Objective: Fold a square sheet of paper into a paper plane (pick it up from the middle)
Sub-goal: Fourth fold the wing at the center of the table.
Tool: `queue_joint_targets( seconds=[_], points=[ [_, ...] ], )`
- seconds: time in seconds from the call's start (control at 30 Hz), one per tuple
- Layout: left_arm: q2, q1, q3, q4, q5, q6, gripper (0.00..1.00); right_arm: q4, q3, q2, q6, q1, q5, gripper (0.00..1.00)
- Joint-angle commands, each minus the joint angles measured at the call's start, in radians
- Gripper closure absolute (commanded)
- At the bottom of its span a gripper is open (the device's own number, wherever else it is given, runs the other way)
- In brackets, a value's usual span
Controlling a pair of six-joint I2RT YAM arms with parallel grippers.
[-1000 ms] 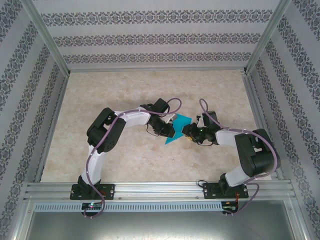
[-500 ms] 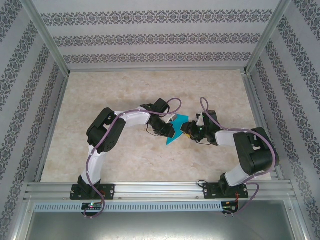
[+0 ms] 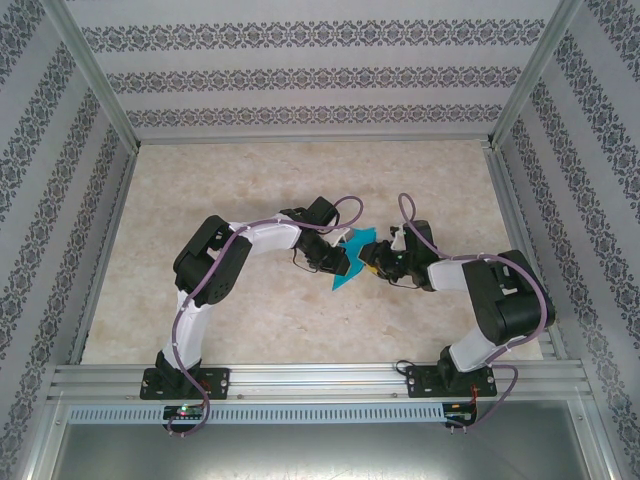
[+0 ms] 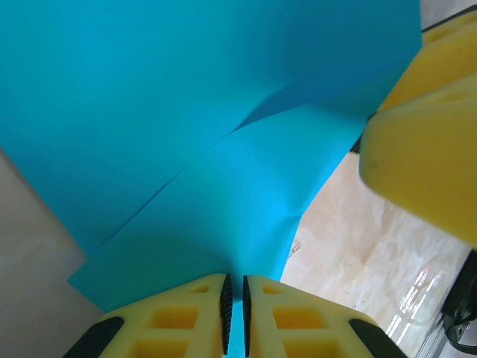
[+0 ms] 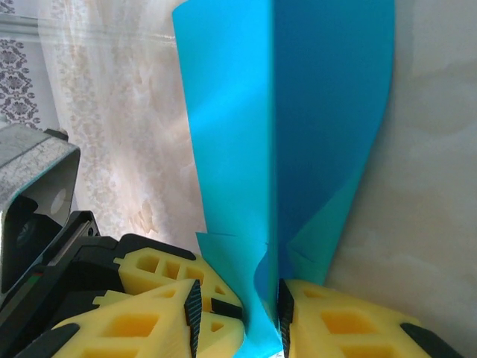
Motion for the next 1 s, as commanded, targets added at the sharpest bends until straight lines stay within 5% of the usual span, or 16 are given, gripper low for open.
queue_joint_targets(
  seconds=[0.0, 0.5, 0.97],
  points=[
    [0.003, 0.008, -0.033, -0.038, -0.018, 0.016, 0.82, -0.001, -0.006, 0.015, -0.009, 0.025, 0.01, 0.65],
    [-0.019, 0.016, -0.059, 0.0, 0.016, -0.006, 0.82, -0.111, 0.0, -0.023, -0.06, 0.067, 0.123, 0.69],
    [-0.084, 0.024, -0.052, -0.002, 0.037, -0.017, 0.81, -0.139, 0.018, -0.03, -0.074, 0.033, 0.113, 0.99]
  ],
)
